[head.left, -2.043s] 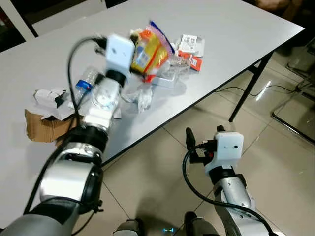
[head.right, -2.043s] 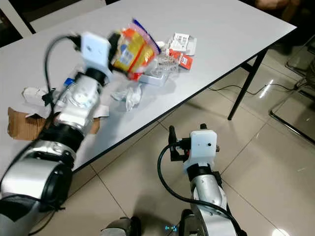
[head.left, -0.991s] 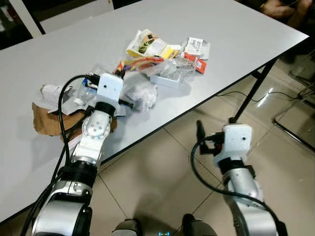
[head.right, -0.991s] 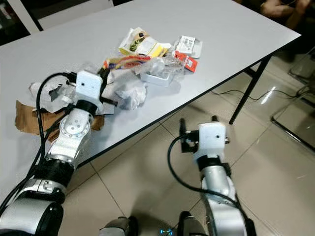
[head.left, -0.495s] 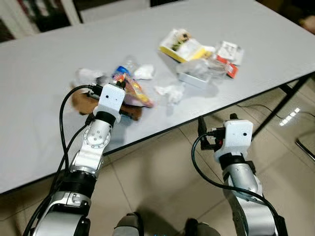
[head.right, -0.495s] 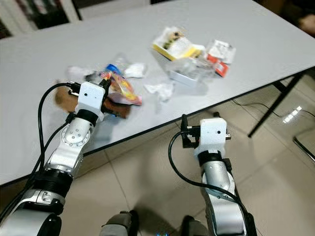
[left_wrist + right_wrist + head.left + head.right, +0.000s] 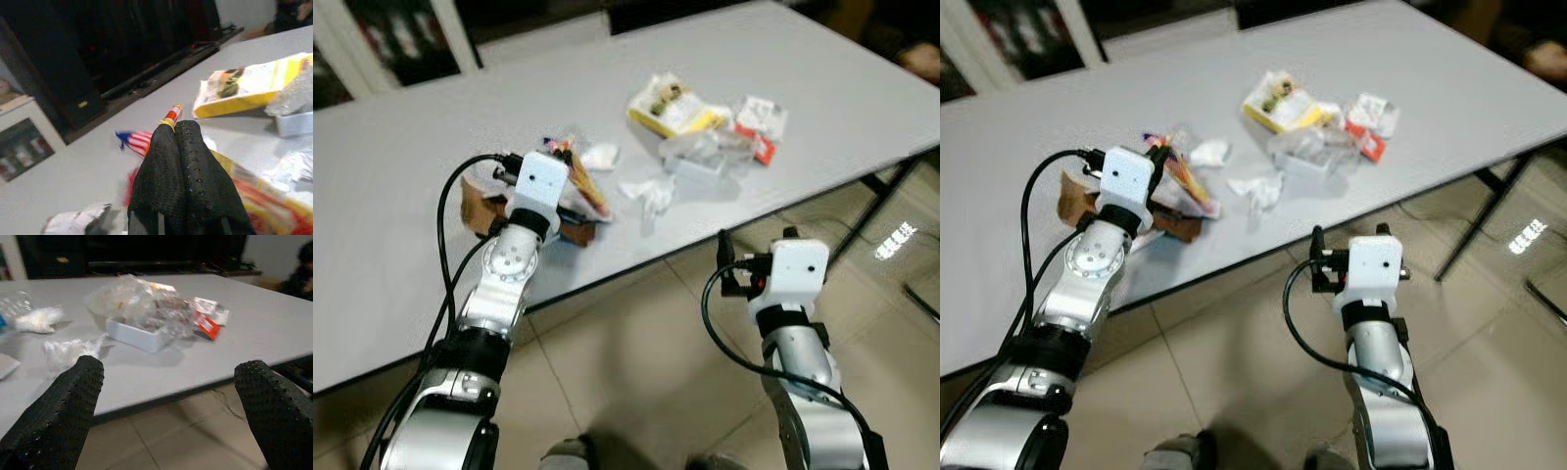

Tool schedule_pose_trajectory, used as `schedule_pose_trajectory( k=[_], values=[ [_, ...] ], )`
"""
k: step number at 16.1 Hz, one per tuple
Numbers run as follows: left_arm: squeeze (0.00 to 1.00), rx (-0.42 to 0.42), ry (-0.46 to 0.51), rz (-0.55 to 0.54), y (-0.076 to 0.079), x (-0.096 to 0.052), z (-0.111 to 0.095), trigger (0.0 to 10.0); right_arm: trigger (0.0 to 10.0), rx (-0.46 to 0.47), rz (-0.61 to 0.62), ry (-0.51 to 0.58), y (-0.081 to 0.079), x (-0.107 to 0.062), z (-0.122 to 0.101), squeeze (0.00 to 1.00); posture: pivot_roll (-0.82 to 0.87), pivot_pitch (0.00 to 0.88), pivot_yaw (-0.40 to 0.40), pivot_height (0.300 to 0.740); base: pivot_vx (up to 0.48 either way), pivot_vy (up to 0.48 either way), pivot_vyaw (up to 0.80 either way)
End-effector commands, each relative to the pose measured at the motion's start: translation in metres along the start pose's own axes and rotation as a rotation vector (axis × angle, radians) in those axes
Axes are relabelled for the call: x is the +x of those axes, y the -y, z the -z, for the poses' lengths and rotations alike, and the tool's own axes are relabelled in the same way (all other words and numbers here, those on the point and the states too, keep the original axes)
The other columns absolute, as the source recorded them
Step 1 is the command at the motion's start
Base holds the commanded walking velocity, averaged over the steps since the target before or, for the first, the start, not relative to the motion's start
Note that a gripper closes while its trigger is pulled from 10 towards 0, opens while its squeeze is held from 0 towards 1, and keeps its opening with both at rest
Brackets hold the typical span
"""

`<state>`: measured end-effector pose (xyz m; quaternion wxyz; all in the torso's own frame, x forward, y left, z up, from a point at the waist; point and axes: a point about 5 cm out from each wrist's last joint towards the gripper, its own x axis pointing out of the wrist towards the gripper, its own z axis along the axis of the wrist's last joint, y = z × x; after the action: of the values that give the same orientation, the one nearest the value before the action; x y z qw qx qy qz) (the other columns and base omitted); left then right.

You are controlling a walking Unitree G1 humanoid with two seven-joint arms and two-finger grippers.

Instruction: Picking trash to rubbish bin

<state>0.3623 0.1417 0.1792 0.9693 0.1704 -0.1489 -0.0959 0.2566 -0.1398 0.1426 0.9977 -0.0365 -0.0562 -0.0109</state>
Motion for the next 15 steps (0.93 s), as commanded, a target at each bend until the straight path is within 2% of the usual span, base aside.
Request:
schedule_pose_trajectory(
  k=[1,5,8,9,12,15],
  values=[
    [0.0,0.0,-0.017,0.011,0.001,0.0,0.002,0.0,10.0,-0.003,0.015,0.001,0.001,-0.001,0.001,0.0,0.15,0.145,0.064,0.74,0.461,0.0,0.0],
    [0.0,0.001,-0.022,0.019,0.0,0.0,0.003,0.0,10.0,-0.037,0.023,0.007,0.001,0.0,-0.001,0.0,0.15,0.152,0.067,0.74,0.462,0.0,0.0],
    [0.0,0.0,-0.022,0.022,0.0,0.0,0.002,0.0,10.0,-0.092,0.064,-0.002,0.013,0.003,-0.002,0.0,0.15,0.159,0.07,0.74,0.465,0.0,0.0],
    [0.0,0.0,-0.024,0.025,0.001,-0.001,0.002,0.0,10.0,-0.154,0.089,-0.006,0.024,0.005,-0.005,0.0,0.15,0.164,0.072,0.74,0.409,0.0,0.0],
    [0.0,0.001,-0.019,0.031,0.0,-0.002,0.002,0.0,10.0,-0.201,0.123,-0.004,0.037,0.008,-0.011,0.0,0.15,0.174,0.074,0.74,0.0,0.0,0.0],
    [0.0,0.006,-0.017,0.036,0.0,-0.002,0.001,0.0,10.0,-0.202,0.121,-0.005,0.044,0.007,-0.013,0.0,0.16,0.181,0.076,0.74,0.0,0.0,0.0]
  ],
)
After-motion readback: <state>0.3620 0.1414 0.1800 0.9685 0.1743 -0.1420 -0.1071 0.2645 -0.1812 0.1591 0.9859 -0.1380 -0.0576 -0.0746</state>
